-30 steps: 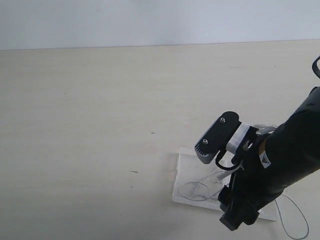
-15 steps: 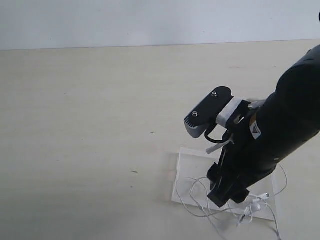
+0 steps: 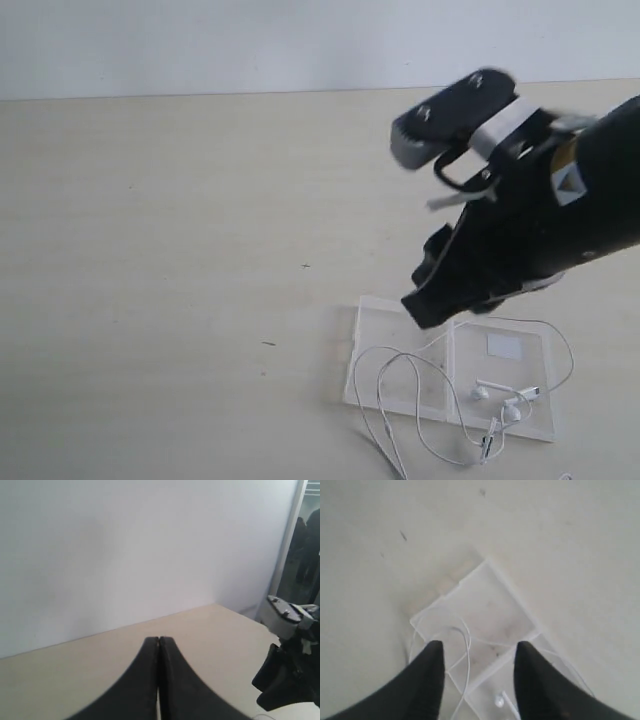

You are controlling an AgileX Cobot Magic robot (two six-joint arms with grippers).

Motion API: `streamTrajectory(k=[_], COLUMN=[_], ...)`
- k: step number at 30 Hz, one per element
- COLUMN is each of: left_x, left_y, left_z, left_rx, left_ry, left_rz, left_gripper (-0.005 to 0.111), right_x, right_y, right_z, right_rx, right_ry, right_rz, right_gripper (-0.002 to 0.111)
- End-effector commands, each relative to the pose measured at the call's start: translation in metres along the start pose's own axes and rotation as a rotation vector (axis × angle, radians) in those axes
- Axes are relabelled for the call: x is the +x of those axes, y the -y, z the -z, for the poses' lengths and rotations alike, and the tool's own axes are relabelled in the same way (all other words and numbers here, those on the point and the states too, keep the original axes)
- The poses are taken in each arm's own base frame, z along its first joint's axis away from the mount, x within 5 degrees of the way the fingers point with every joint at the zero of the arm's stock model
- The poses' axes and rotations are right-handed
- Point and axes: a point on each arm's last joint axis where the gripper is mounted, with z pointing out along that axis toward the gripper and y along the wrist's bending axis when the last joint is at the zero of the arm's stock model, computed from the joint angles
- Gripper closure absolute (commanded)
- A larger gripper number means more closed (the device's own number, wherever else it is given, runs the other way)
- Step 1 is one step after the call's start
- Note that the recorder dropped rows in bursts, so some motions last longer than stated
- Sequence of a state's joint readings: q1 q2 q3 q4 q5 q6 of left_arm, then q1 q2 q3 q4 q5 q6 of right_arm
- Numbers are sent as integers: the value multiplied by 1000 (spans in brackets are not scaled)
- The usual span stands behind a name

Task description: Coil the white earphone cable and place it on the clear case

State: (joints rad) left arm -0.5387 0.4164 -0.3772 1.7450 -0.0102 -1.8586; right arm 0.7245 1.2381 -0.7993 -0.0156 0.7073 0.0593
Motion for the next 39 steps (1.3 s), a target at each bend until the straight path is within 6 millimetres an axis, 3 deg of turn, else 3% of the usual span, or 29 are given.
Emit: streamTrajectory(k=[1, 6, 21, 29, 37, 39], left_x=[-7, -10, -10, -10, -10, -10], left_y=[-2, -1, -1, -1, -1, -1], left_z=[13, 20, 20, 20, 20, 19], left_rx=[-21, -17, -17, -17, -15, -15], left_ry=[77, 111, 111, 111, 111, 109], left_rz=[8, 8, 8, 5, 5, 5], left_gripper=[107, 107, 107, 107, 107, 107], right_x=[-3, 9, 23, 33, 40, 43], right_y=[-1, -6, -6, -6, -13, -16], right_z=[43, 63, 49, 42, 33, 27], right_rx=[-38, -109, -102, -92, -183, -227], right_ry=[212, 224, 165, 31, -89, -155], right_rz=[-80, -140, -119, 174, 290, 352], right_gripper=[91, 105, 106, 79, 76, 69])
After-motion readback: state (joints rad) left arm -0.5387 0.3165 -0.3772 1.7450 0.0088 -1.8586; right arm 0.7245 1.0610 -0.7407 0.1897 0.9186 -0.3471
